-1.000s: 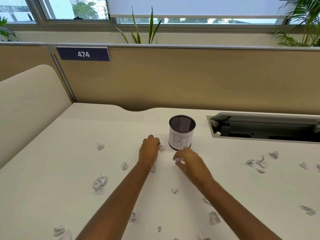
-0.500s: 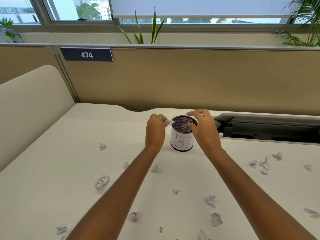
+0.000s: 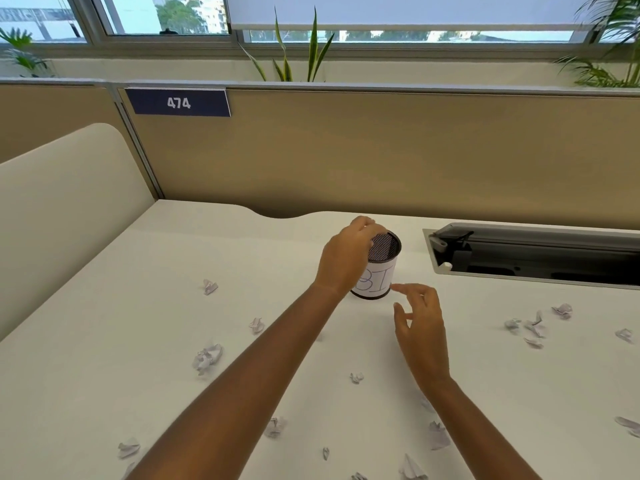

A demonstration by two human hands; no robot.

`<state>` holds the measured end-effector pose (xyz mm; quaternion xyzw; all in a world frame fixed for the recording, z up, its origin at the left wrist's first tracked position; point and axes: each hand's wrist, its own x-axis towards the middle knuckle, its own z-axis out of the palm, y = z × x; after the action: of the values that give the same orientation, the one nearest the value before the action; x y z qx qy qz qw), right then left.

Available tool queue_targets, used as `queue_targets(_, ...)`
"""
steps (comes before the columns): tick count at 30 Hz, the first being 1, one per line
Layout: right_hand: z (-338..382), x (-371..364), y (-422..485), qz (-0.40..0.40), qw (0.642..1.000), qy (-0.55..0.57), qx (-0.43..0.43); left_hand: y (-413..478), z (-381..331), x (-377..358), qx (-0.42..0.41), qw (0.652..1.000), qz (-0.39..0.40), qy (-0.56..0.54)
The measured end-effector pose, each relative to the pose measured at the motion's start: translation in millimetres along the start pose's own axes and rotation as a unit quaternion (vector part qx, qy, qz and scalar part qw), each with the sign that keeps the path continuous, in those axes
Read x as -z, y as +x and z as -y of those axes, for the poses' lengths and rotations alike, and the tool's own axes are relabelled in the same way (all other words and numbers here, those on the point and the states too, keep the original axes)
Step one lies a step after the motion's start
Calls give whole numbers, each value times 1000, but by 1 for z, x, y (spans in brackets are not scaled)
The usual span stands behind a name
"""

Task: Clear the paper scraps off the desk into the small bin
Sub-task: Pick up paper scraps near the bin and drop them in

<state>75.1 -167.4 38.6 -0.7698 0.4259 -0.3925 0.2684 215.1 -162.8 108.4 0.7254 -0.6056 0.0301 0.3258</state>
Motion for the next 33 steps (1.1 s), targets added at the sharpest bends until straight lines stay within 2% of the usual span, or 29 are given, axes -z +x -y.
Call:
queue_targets(3, 6, -11, -7, 45, 999, -2, 15, -16, 23, 6, 16, 998, -57, 22)
queue_targets(6, 17, -28, -13, 107, 993, -8, 38, -36, 61, 13, 78, 992, -56, 81)
queue_targets(10, 34, -52, -21, 184, 980, -27, 70, -63, 113, 24, 195, 964, 2, 179)
queue_targets(13, 45, -69, -25, 248, 961, -88, 88, -78, 138, 35, 273, 924, 78, 258)
queue_targets(15, 50, -77, -27, 277, 947, -125, 105, -86, 149, 42, 319, 902, 114, 269)
queue_targets(17, 53, -83, -29, 290, 939, -141, 118, -92, 156, 46, 352, 898, 120, 234)
queue_targets(19, 54, -87, -30, 291, 937, -146, 127, -96, 159, 48, 362, 915, 80, 161)
queue_targets(22, 56, -93, -31, 303, 931, -146, 146, -100, 153, 49, 347, 937, 15, 45)
queue_targets(24, 60, -96, -31, 320, 919, -158, 170, -105, 143, 47, 333, 943, 4, -8)
queue_targets(29, 62, -90, -33, 349, 893, -204, 199, -121, 122, 40, 292, 949, 96, -64)
queue_targets(33, 57, -77, -33, 328, 900, -227, 176, -126, 109, 40, 285, 947, 119, -91)
